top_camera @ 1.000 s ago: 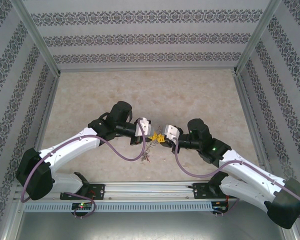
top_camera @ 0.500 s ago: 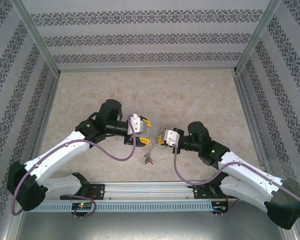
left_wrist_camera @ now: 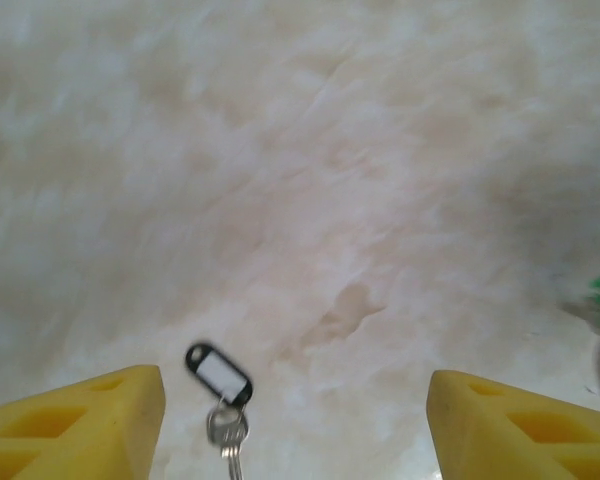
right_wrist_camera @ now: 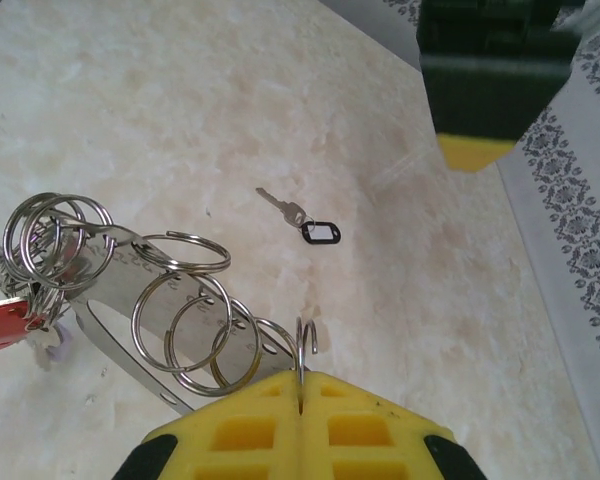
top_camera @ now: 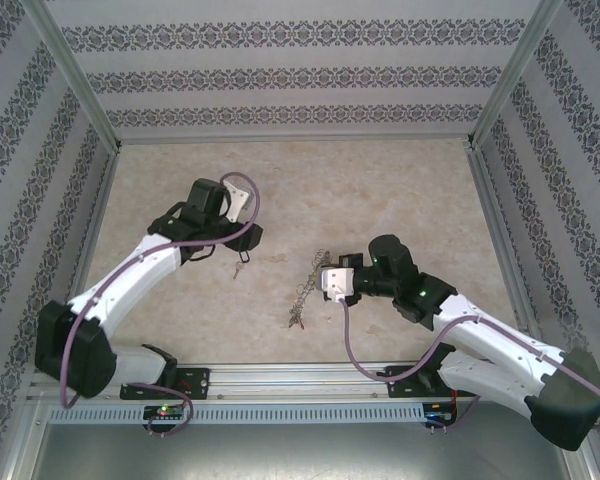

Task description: Put the keys on the keyring

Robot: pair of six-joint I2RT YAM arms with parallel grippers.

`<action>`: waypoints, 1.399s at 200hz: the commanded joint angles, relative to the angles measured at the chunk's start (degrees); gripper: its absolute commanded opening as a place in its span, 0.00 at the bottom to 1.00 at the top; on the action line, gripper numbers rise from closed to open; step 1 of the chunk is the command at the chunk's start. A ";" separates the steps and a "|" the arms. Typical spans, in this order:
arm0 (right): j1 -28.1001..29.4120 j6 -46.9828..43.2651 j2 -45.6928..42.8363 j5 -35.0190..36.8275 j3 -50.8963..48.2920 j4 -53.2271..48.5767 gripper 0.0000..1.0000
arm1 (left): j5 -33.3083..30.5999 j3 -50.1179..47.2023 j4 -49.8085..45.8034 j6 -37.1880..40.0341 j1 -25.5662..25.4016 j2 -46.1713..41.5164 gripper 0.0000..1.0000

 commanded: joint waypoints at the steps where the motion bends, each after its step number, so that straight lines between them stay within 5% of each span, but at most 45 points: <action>1: 0.63 -5.40 1.12 0.06 3.30 -0.60 0.00 | -5.47 3.87 -10.13 -9.98 0.61 5.37 0.64; 20: 0.33 -6.61 2.58 -0.43 4.33 -1.59 0.00 | -2.18 4.00 -10.80 -10.81 0.61 8.19 0.59; 48: -1.33 -5.92 3.92 -2.79 5.79 -3.64 0.00 | -9.03 8.12 -20.31 -13.07 0.76 14.50 0.59; 124: -5.08 1.63 6.81 -8.18 10.10 -8.36 0.00 | -1.49 17.07 -24.29 -16.45 0.77 27.83 0.47; 155: -5.36 2.95 5.56 -8.26 9.58 -8.77 0.00 | 1.10 19.10 -27.74 -6.25 2.65 28.79 0.58; 174: -5.38 3.60 5.10 -8.46 9.42 -9.22 0.00 | 6.59 20.28 -27.78 1.10 6.23 29.20 0.49; 195: -5.34 4.53 5.04 -8.95 9.55 -9.94 0.00 | 3.45 19.22 -26.54 17.63 6.15 28.82 0.48; 213: -5.42 5.50 5.37 -10.09 9.98 -9.45 0.00 | 8.44 17.35 -24.76 35.74 6.79 26.87 0.52; 243: -5.42 5.52 6.24 -10.76 11.52 -11.70 0.00 | 18.93 28.49 -34.32 46.77 11.48 35.12 0.50; 263: -5.52 6.43 6.21 -11.78 11.83 -13.19 0.00 | 19.50 34.23 -42.65 50.66 11.43 40.95 0.44; 280: -5.89 7.23 6.19 -11.85 12.05 -14.01 0.00 | 18.90 31.53 -39.11 49.18 11.03 40.68 0.45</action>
